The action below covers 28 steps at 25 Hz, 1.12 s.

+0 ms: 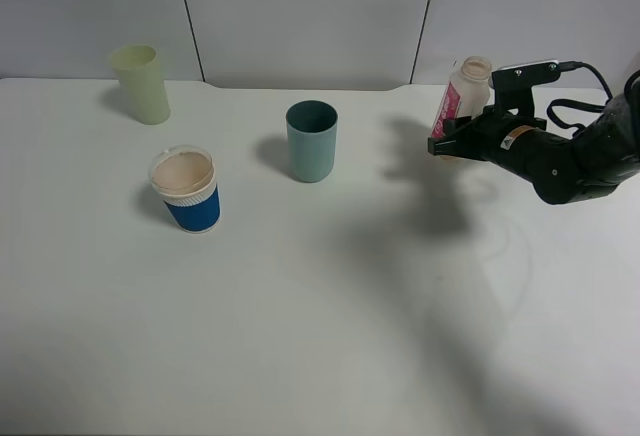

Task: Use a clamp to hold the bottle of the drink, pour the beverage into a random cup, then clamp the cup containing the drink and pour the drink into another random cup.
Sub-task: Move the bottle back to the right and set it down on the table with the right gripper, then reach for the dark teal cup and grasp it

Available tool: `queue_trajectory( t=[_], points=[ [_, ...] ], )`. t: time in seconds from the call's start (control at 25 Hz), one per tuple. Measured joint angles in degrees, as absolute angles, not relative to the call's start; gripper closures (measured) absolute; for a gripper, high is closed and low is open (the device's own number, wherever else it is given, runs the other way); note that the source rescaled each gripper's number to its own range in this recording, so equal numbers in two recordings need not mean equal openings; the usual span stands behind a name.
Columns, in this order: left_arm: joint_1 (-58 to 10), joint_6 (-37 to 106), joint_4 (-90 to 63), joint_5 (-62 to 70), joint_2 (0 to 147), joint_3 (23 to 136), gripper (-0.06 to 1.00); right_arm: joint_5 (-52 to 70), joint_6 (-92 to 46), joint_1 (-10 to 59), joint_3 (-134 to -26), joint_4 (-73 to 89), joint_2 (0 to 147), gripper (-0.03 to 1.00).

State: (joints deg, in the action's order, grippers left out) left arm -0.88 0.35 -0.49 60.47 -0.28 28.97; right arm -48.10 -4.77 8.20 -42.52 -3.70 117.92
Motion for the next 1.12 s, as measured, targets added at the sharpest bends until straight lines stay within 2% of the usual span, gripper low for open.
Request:
queue_trajectory(
  t=[0.16,0.32,0.56,0.88,0.96,1.12],
  points=[
    [-0.9,0.3,-0.5,60.5,-0.3,29.0,-0.05,-48.2,-4.8,8.2,-42.5,-3.5,117.9,0.96],
    [-0.9,0.3,-0.5,60.5,-0.3,29.0,-0.05,-48.1,-4.8,8.2,-42.5,-2.6,117.9,0.82],
    [-0.9,0.3,-0.5,60.5,-0.3,29.0,-0.05,-48.0,-4.8,8.2,-42.5,-2.0,118.0,0.73],
    [-0.9,0.3,-0.5,60.5,-0.3,29.0,-0.05,-48.3,-4.8,8.2,-42.5,-1.9,118.0,0.71],
    [-0.9,0.3,-0.5,60.5,-0.3,29.0,-0.05,-48.4,-4.8,8.2,-42.5,-1.6,117.9,0.65],
    [-0.9,0.3,-0.5,60.5,-0.3,29.0,-0.05,-48.5,-4.8,8.5,-42.5,0.5,115.9,0.39]
  ],
)
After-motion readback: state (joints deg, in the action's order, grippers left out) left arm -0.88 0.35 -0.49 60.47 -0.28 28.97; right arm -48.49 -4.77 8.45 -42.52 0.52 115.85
